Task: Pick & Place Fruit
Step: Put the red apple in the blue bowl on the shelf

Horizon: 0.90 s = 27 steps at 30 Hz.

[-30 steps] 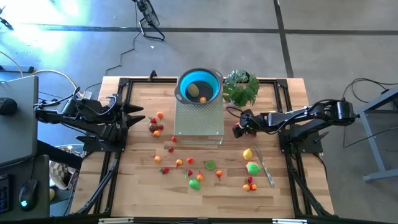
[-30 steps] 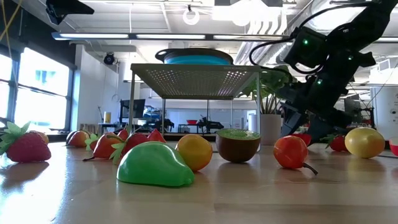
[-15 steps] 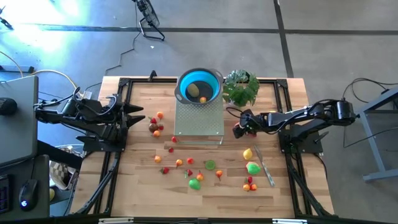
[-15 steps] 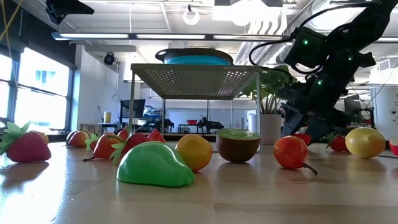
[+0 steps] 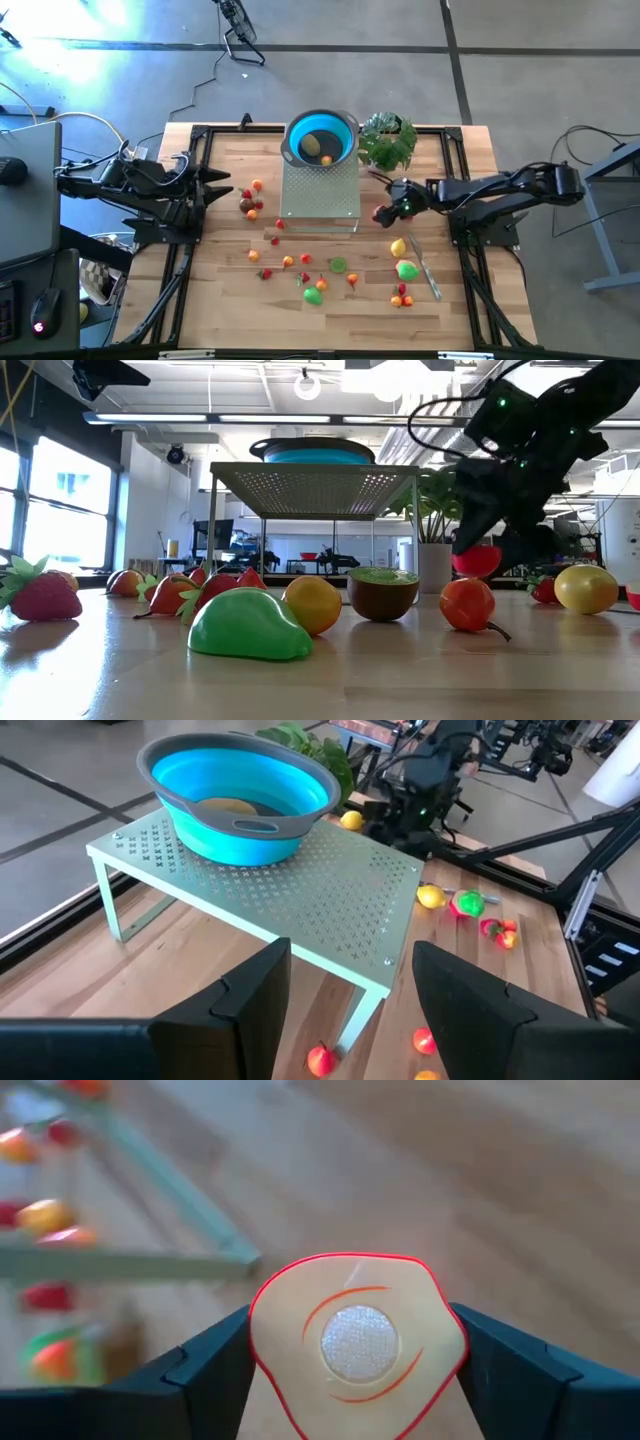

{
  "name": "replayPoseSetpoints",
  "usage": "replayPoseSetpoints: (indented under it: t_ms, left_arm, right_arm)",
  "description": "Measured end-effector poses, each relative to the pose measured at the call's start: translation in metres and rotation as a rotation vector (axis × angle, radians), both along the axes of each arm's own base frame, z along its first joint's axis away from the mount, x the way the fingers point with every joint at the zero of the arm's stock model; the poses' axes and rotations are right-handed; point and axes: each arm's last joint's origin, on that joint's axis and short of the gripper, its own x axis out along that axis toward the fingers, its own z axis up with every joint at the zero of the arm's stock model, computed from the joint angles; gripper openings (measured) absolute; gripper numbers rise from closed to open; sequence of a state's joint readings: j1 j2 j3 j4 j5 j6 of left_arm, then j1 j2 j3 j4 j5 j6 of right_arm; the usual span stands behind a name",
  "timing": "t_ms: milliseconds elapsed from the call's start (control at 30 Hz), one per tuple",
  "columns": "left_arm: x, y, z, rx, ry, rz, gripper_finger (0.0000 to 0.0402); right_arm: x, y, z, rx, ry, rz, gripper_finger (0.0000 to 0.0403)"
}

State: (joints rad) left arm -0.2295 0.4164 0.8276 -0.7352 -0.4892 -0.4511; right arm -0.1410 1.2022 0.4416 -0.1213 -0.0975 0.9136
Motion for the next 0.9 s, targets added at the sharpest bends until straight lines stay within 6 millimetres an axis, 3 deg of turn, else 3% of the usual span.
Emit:
replayPoseSetpoints:
  t_ms: [467,900]
  left_arm:
    - [0.000,0.000,0.000,0.000,0.000,0.001,0.0205]
    - [0.000,0.000,0.000,0.001,0.000,0.004,0.0205]
  right_arm:
    - [-0.007,0.024,0.047,0.178,-0.314,0.131,0.0288]
    - [0.002,0.023,0.106,-0.012,-0.908,-0.081,0.0289]
